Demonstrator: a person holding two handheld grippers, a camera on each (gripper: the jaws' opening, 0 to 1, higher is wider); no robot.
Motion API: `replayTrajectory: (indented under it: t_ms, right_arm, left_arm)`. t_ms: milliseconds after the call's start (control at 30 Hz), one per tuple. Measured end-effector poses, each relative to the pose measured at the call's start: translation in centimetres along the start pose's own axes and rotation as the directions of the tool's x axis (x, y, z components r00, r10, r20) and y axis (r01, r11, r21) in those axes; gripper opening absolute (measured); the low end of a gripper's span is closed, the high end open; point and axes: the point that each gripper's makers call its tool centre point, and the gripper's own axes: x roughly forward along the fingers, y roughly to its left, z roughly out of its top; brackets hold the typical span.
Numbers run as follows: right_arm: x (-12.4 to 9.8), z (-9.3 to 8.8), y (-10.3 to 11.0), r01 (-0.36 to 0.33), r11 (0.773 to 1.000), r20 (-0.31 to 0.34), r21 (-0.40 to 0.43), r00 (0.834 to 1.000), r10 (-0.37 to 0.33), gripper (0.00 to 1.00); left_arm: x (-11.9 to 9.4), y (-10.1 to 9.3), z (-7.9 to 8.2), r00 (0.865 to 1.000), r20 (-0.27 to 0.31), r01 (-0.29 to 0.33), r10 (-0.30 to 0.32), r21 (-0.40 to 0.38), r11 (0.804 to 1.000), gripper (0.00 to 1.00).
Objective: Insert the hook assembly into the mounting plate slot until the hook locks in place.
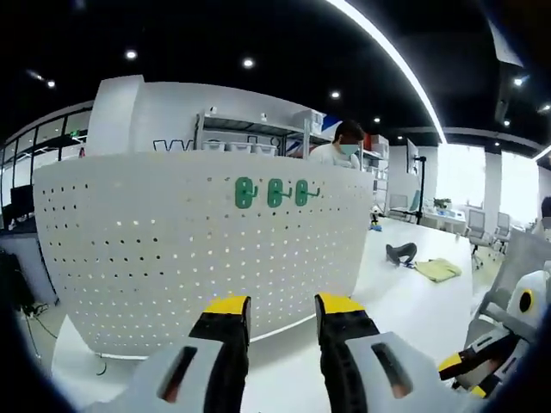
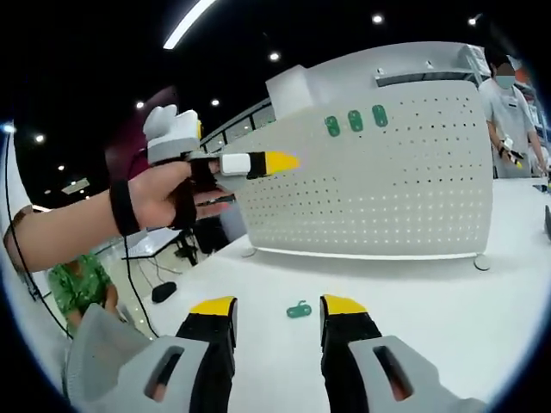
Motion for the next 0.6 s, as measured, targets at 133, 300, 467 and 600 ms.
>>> replayTrajectory:
  t_ms: [133, 300, 467, 600]
  right_arm:
    - [0.5, -0.4, 0.2, 0.002, 1.0, -0.01, 0.012, 1.0, -0.001, 0.38]
    - [1.3, -0.5, 0.4, 0.005, 1.0, -0.007, 0.021, 1.0, -0.005, 0.38]
    - [2.2, -0.5, 0.8, 0.006, 0.999, -0.012, 0.032, 1.0, -0.006, 0.38]
    - [2.9, -0.7, 0.9, 0.017, 0.999, -0.01, 0.05, 1.0, -0.016, 0.38]
  left_arm:
    - [-1.2, 0.4, -1.0, 1.0, -0.012, 0.021, -0.021, -0.017, 1.0, 0.32]
    - [-2.9, 1.1, -2.5, 0.999, -0.027, 0.041, -0.042, -0.007, 0.999, 0.36]
    - [-4.4, 1.8, -4.2, 0.997, -0.05, 0.053, -0.055, -0.036, 0.998, 0.39]
    - [-5.2, 1.8, -4.9, 0.996, -0.052, 0.075, -0.076, -0.023, 0.997, 0.44]
